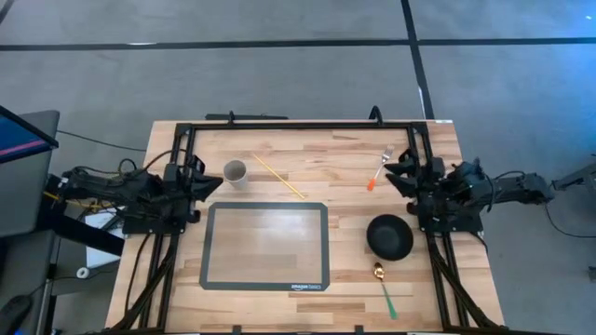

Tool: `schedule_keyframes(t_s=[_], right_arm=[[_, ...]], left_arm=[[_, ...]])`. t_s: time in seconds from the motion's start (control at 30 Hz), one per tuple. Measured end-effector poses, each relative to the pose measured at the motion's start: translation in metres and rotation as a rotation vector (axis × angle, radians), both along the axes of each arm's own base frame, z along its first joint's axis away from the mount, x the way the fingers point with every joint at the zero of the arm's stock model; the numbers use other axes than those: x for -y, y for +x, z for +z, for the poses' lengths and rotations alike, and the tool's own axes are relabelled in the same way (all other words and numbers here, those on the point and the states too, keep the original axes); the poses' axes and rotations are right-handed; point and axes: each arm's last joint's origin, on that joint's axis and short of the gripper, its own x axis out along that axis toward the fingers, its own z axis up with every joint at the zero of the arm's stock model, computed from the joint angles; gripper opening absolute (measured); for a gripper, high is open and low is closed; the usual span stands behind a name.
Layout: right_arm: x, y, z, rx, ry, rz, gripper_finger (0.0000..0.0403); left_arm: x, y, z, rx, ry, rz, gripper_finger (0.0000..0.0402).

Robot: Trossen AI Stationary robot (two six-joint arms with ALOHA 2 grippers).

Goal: Pick & Place Utensil
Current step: Put the black bowl on the transparent mat

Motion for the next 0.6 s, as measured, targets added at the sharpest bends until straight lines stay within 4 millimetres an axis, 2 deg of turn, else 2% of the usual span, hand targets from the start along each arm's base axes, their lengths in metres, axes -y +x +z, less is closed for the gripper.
schedule_keyframes(t_s=[0.17, 0.33, 0.5, 0.6], right_arm=[[-0.015, 0.028, 0.026, -0.297, -0.04, 0.095, 0.0126], [-0.039, 0.053, 0.036, -0.558, 0.035, 0.194, 0.0139], [-0.063, 0.069, 0.027, -0.827, 0.109, 0.236, 0.0156], [-0.071, 0.073, 0.016, -0.987, 0.259, 0.187, 0.0163]], left_arm=[[0.006, 0.024, 0.017, -0.097, 0.122, 0.027, 0.0042], [0.009, 0.041, 0.017, -0.172, 0.167, 0.03, 0.0089], [0.01, 0.046, 0.013, -0.207, 0.171, 0.045, 0.0132], [0.009, 0.047, 0.012, -0.216, 0.167, 0.07, 0.0148]])
